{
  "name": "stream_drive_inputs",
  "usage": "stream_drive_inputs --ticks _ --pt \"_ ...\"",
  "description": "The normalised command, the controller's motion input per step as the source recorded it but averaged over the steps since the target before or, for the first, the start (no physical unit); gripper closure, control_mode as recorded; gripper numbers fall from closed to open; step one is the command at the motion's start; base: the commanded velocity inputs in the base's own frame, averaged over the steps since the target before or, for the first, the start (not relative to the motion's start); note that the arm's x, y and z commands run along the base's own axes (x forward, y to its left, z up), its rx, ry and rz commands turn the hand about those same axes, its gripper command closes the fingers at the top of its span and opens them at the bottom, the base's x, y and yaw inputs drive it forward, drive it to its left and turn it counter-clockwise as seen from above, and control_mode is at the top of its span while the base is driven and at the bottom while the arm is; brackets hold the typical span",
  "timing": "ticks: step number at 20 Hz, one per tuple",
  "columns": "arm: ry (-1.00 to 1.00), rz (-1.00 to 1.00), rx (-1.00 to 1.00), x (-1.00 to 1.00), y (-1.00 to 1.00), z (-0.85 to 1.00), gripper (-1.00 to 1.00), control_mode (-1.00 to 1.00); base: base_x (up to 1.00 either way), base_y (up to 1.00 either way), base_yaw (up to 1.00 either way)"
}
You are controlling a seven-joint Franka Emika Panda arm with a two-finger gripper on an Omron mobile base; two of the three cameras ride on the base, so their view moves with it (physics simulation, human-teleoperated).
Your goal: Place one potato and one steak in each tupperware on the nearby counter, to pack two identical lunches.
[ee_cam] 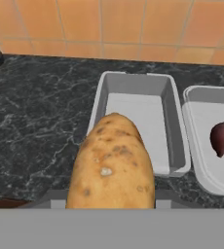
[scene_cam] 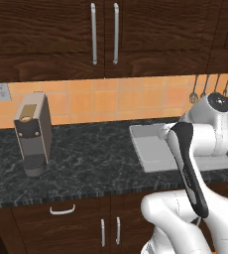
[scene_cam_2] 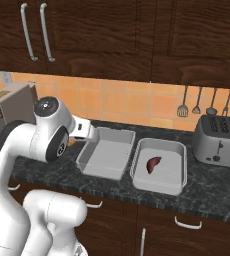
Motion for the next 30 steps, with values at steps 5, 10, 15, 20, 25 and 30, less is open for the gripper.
stream_drive_inputs --ticks 5,10,15,20,25,30 --pt "0.02 0.00 0.00 0.77 -0.02 -0.81 1.00 -1.00 0.00 0.00 0.00" --pt "0.01 0.00 0.00 0.75 -0.02 -0.53 1.00 -1.00 0.00 0.00 0.00" --pt "0.05 0.01 0.00 0.31 -0.33 -0.43 1.00 -1.00 0.00 0.00 0.00" --pt "0.04 0.00 0.00 0.32 -0.03 -0.53 1.00 -1.00 0.00 0.00 0.00" --pt "0.02 0.00 0.00 0.37 0.00 -0.46 1.00 -1.00 0.00 0.00 0.00" --pt "0.05 0.00 0.00 0.34 0.00 -0.35 1.00 -1.00 0.00 0.00 0.00"
